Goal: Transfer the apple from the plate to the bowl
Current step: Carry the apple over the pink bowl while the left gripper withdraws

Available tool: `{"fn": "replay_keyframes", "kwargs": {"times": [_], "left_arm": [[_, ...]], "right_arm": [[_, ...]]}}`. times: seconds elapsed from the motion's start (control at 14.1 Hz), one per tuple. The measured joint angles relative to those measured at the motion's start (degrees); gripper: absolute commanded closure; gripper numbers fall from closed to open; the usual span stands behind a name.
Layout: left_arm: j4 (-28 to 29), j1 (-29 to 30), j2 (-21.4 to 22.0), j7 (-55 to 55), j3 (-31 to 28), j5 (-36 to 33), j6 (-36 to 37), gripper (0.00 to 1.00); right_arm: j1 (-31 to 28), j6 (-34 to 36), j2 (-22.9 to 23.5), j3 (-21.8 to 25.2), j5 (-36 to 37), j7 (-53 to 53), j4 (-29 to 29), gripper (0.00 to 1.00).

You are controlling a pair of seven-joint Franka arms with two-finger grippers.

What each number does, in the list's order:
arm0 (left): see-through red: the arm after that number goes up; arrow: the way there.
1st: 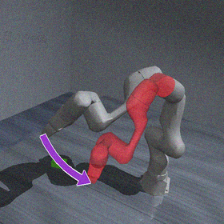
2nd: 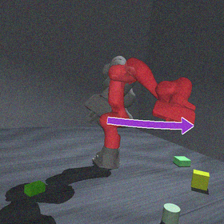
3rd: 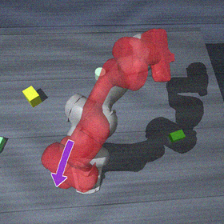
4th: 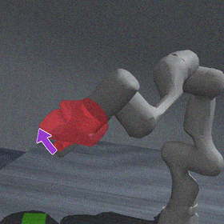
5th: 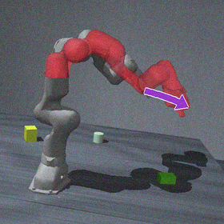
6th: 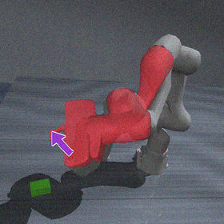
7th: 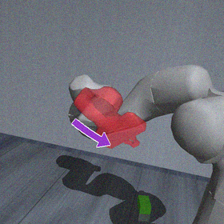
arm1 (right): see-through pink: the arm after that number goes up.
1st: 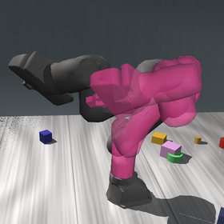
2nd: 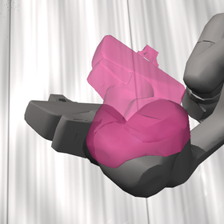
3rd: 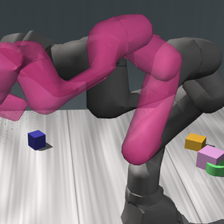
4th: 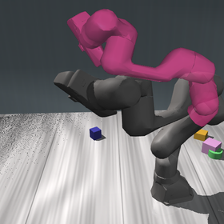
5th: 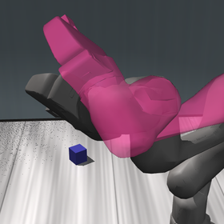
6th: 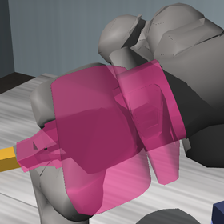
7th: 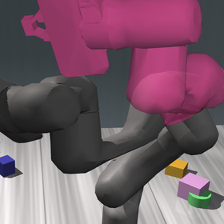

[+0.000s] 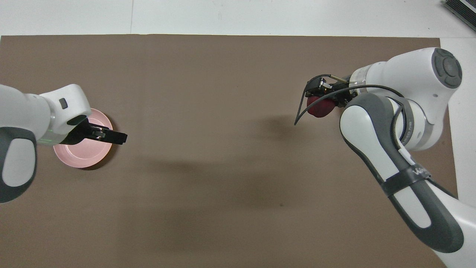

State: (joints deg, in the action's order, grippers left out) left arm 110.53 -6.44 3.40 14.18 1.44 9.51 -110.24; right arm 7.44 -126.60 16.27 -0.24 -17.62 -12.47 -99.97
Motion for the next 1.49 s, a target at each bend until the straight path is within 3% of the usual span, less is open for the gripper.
{"fn": "replay_keyframes", "kwargs": {"times": [0.21, 0.57, 0.92, 1.0, 1.14, 1.49], "left_arm": [[-9.6, 0.0, 0.2, -1.8, -1.2, -7.1, 9.5, 0.0], [-24.7, 0.0, -1.5, -3.6, -3.4, -8.5, 25.8, 0.0], [-31.2, 0.0, -4.4, -7.2, -4.8, -8.5, 29.9, 0.0], [-31.4, 0.0, -4.6, -7.6, -4.8, -8.5, 30.0, 0.0], [-31.5, 0.0, -4.7, -7.8, -4.8, -8.5, 30.1, 0.0], [-31.5, 0.0, -4.7, -9.9, -4.8, -8.7, 31.0, 0.0]], "right_arm": [[-2.6, -5.0, 1.4, 0.1, 8.2, 12.4, -0.1, 1.0], [-6.7, -13.2, 4.6, 0.1, 12.0, 27.7, -0.3, 1.0], [-9.7, -22.0, 6.4, 0.1, 12.3, 33.0, -4.7, 1.0], [-9.9, -23.3, 6.7, 0.1, 12.3, 33.1, -6.0, 0.91], [-9.9, -24.9, 7.3, 0.0, 12.3, 33.1, -7.6, 0.0], [-9.3, -24.2, 7.3, -0.1, 12.3, 33.1, -7.0, 0.0]]}}
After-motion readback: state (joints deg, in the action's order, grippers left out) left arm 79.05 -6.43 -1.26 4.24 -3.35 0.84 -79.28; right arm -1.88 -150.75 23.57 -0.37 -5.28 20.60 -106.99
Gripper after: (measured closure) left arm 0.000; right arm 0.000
